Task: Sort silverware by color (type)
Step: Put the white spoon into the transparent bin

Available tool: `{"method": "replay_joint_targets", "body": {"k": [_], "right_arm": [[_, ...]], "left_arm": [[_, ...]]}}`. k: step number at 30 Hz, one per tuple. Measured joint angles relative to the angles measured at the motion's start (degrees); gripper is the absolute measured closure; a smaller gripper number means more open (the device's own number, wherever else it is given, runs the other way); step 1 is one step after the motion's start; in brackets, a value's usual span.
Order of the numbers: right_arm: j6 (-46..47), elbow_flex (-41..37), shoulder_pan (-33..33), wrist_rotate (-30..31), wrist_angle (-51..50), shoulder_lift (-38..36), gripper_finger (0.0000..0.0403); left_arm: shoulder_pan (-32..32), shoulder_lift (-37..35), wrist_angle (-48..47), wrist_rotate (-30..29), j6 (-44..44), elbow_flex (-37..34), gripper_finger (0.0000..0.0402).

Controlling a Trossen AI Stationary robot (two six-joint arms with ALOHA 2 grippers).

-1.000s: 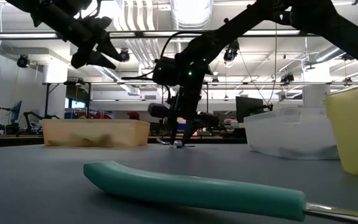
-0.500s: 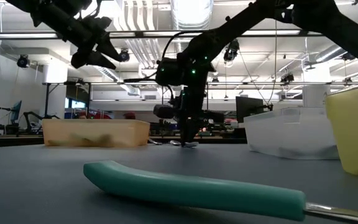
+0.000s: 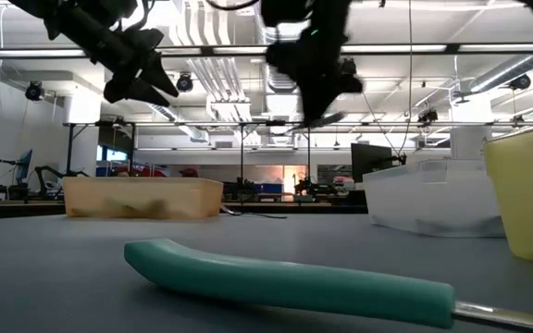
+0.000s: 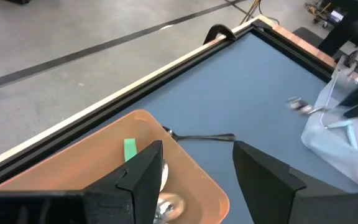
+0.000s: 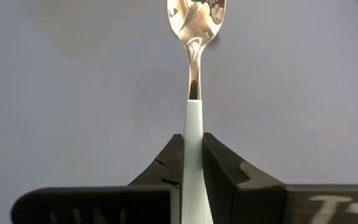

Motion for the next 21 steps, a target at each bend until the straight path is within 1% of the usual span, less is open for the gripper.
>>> {"method": "replay_joint_targets", "body": {"k": [3, 5, 8, 11, 13, 15, 17, 19, 21], "right_arm": [[4.55, -2.75, 3.50, 0.23, -8.64, -3.09, 0.0378], [9.61, -5.38, 6.34, 0.11, -11.19, -5.57, 0.0378], [15.60, -10.63, 10.94, -1.85, -10.78, -10.01, 0.0378], [19.73, -16.55, 15.32, -4.46, -9.22, -12.49, 0.0378], [22.59, -20.33, 17.61, -4.72, -9.14, -13.71, 0.0378], [25.16, -23.75, 18.87, -4.92, -9.13, -15.22, 0.0378], [25.79, -27.19, 19.25, -5.09, -8.52, -16.40, 0.0378], [24.43, -30.62, 19.24, -6.47, -6.50, -17.20, 0.0376], [22.21, -33.87, 19.24, -7.56, -4.79, -18.07, 0.0375]], "left_arm": [[0.01, -0.02, -0.77, 0.01, 0.01, 0.00, 0.0223], [0.01, -0.02, -0.77, 0.02, 0.01, 0.00, 0.0223], [0.01, 0.10, -0.74, 0.02, 0.03, 0.00, 0.0223], [-0.02, 0.15, -0.71, 0.37, 0.07, 0.00, 0.0223], [-0.02, 0.22, -0.37, 0.86, 1.13, 0.00, 0.0223], [-0.02, 0.33, -0.14, 3.82, 3.89, 0.00, 0.0223], [-0.07, 0.90, 0.47, 8.14, 6.69, 0.00, 0.0223], [-0.08, 1.75, 0.49, 12.46, 8.82, 0.00, 0.0223], [-0.08, 2.81, 0.77, 15.47, 10.44, 0.00, 0.0223]]}}
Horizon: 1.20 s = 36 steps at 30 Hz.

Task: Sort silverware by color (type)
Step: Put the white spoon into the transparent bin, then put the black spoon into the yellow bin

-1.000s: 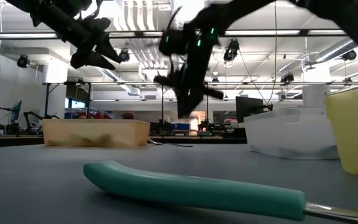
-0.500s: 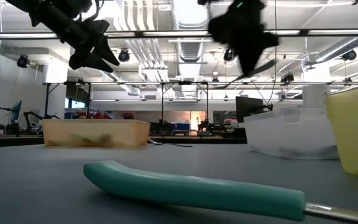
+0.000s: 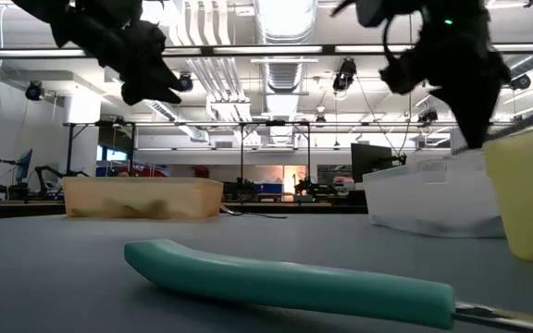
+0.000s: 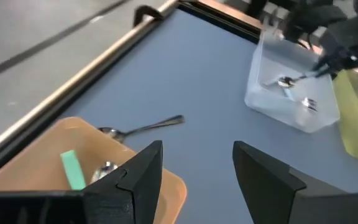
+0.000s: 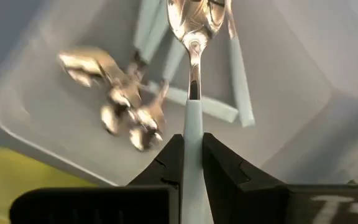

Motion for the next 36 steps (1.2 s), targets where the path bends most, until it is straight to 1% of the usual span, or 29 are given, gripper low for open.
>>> {"method": "replay_joint_targets", "body": {"k": [4, 8, 14, 15, 20, 22, 25, 31, 33, 36], "right_arm": [[-2.31, -5.17, -0.39, -0.10, 0.51, -1.39, 0.0373], [-0.61, -8.89, -0.36, -1.07, 0.77, -2.68, 0.0365], [-3.06, -11.32, -0.13, -2.09, 1.23, -5.86, 0.0314], [-3.56, -11.48, -0.13, -2.07, 1.21, -6.61, 0.0306], [-5.81, -11.49, -0.11, -0.45, 1.34, -10.23, 0.0274], [-5.92, -11.34, -0.11, 0.42, 1.49, -11.76, 0.0266], [-6.12, -11.15, -0.11, 0.57, 1.62, -13.94, 0.0259], [-5.86, -11.31, -0.11, 2.02, 1.64, -16.36, 0.0263], [-5.87, -11.31, -0.13, 2.33, 1.65, -16.50, 0.0266], [-5.79, -11.39, -0.11, 3.42, 1.70, -16.46, 0.0270]], "left_arm": [[0.00, 2.32, 0.08, 1.07, -0.05, 0.00, 0.0223], [0.00, 4.04, 1.64, 1.11, -4.69, 0.00, 0.0223], [0.00, 6.24, 3.55, 1.22, -5.78, 0.00, 0.0223], [0.00, 7.08, 3.10, 1.85, -5.56, 0.00, 0.0223], [-0.51, 12.09, 1.72, 8.72, -3.17, 0.03, 0.0223], [-1.27, 14.23, 1.48, 9.18, -0.45, 0.77, 0.0223], [-2.57, 17.08, 1.48, 10.04, 6.42, 2.87, 0.0223], [-4.26, 23.83, -1.88, 9.86, 18.00, 10.61, 0.0223], [-4.60, 26.70, -4.38, 6.95, 22.76, 14.09, 0.0223], [-5.07, 31.60, -10.08, -0.40, 32.15, 19.47, 0.0223]]}}
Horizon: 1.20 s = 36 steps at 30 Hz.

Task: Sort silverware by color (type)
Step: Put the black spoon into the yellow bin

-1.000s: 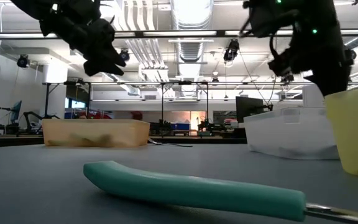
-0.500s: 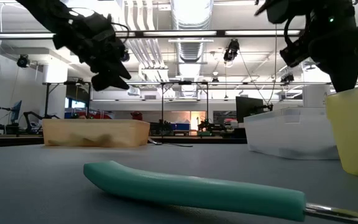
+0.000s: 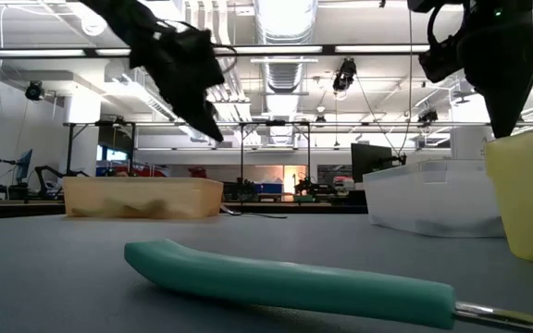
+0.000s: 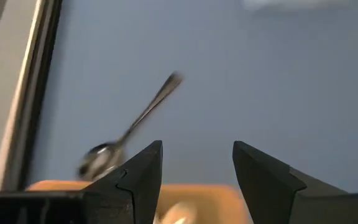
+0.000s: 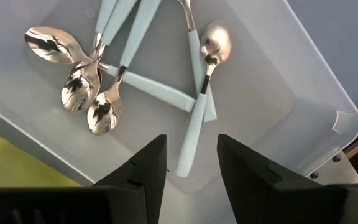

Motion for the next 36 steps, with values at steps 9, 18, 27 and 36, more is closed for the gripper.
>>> {"method": "replay_joint_targets", "body": {"k": [9, 18, 27, 36], "right_arm": [[0.21, -0.25, 0.00, 0.13, 0.62, 0.72, 0.0266], [0.30, -0.27, 0.00, 0.61, 1.17, 1.29, 0.0271], [2.40, -0.27, 0.00, 1.55, 1.21, 1.33, 0.0261], [3.82, -0.27, 0.00, 1.53, 1.20, 1.33, 0.0271]], "left_arm": [[-0.71, 17.59, -17.03, -5.19, 12.49, 15.48, 0.0233], [-1.42, 28.43, -17.51, -10.89, 14.82, 25.65, 0.0292], [-1.42, 36.69, -16.96, -14.78, 16.41, 32.30, 0.0311], [-1.53, 44.33, -20.80, -16.60, 17.19, 39.72, 0.0311]]}}
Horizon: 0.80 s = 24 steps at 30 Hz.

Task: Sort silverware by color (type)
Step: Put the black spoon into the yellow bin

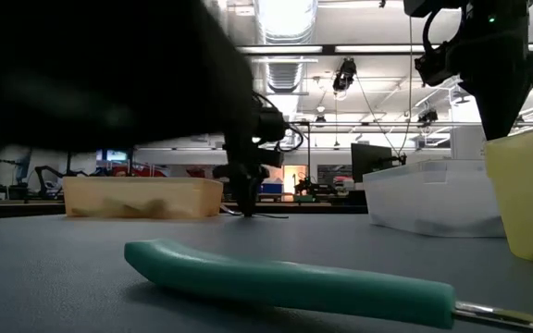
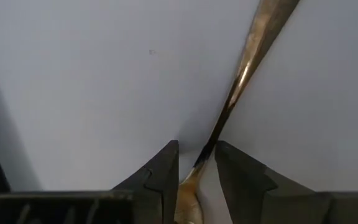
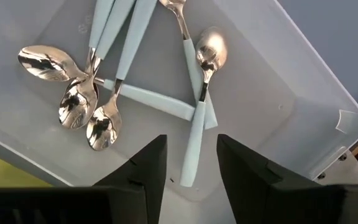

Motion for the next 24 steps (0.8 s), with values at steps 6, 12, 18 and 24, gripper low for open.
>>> {"method": "replay_joint_targets", "body": {"k": [6, 12, 18, 24], "right_arm": [[-0.02, 0.00, 0.00, -0.04, 0.01, 0.00, 0.0266], [-0.72, 0.00, 0.00, 0.01, 0.01, 0.00, 0.0272], [-0.67, 0.00, 0.00, 0.01, 0.01, 0.00, 0.0274], [-0.58, 0.00, 0.00, 0.03, -0.01, 0.00, 0.0276]], "left_arm": [[0.07, 1.22, -0.14, 0.24, -2.01, -0.30, 0.0311], [-0.17, 1.39, -0.85, -0.99, -6.75, 0.19, 0.0353], [-0.02, 1.31, -1.27, 2.73, -19.13, 0.10, 0.0395], [-0.11, 2.00, -3.57, 6.76, -27.50, 5.45, 0.0400]]}}
